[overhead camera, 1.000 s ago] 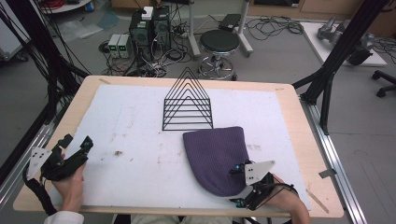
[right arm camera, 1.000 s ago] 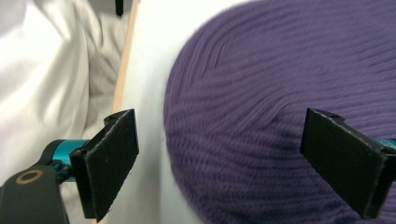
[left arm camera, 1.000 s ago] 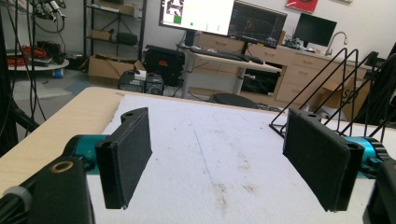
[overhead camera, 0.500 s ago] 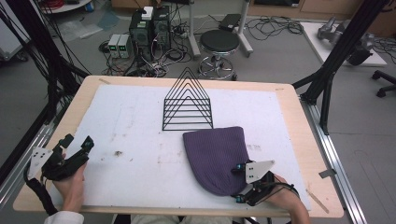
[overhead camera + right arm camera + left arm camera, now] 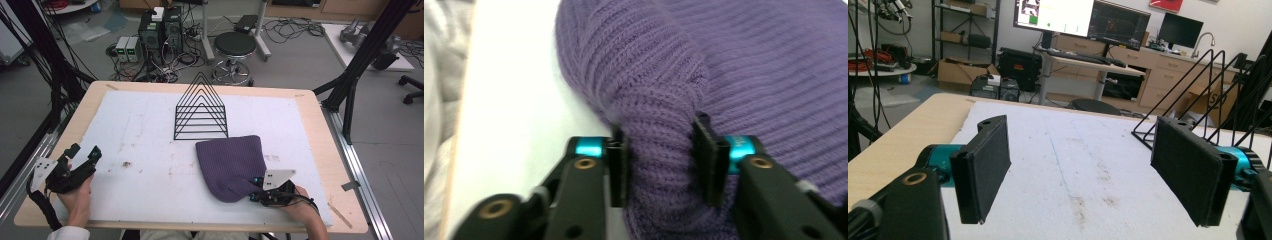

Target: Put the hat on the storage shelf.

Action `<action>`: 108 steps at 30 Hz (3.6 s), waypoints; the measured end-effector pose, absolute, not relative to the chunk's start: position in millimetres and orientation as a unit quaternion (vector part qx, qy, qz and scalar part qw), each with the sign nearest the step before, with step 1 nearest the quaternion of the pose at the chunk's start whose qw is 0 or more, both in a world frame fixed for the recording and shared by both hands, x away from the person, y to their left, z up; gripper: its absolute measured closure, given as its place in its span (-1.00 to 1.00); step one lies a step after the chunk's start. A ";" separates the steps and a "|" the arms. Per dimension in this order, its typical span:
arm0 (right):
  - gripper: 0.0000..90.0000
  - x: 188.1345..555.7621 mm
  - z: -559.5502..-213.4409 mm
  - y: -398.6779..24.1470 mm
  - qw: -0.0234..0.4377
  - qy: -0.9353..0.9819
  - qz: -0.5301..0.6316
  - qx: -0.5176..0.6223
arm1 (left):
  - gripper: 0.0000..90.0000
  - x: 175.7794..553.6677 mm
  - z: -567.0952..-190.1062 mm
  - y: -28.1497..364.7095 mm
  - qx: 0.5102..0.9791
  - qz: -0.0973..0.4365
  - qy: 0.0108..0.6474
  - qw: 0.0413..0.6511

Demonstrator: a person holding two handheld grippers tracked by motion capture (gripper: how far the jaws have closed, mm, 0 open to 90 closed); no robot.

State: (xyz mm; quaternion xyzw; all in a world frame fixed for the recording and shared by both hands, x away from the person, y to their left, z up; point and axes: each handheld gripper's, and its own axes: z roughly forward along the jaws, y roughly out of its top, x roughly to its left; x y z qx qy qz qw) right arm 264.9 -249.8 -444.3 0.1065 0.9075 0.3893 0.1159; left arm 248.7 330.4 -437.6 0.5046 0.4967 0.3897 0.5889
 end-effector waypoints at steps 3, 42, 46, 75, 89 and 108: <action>0.61 264.9 -442.1 -248.1 0.111 0.907 0.386 0.128 | -0.47 248.9 -437.7 330.4 0.505 0.390 0.496 0.589; 0.58 262.3 -371.3 -243.8 0.353 0.664 0.588 0.297 | -0.47 249.3 -439.6 330.5 0.511 0.375 0.501 0.590; 0.59 259.4 -361.2 -243.5 0.376 0.633 0.604 0.306 | -0.47 249.4 -439.7 330.3 0.510 0.374 0.501 0.590; 0.57 266.5 -285.2 -201.7 0.400 0.572 0.656 0.287 | -0.47 266.3 -394.3 293.9 0.551 0.368 0.404 0.631; 0.55 267.0 -272.2 -181.4 0.388 0.557 0.674 0.291 | -0.47 279.8 -365.4 251.8 0.567 0.338 0.359 0.660; 0.55 273.1 -270.6 -127.7 0.349 0.570 0.691 0.274 | -0.40 300.8 -346.8 170.6 0.602 0.279 0.306 0.683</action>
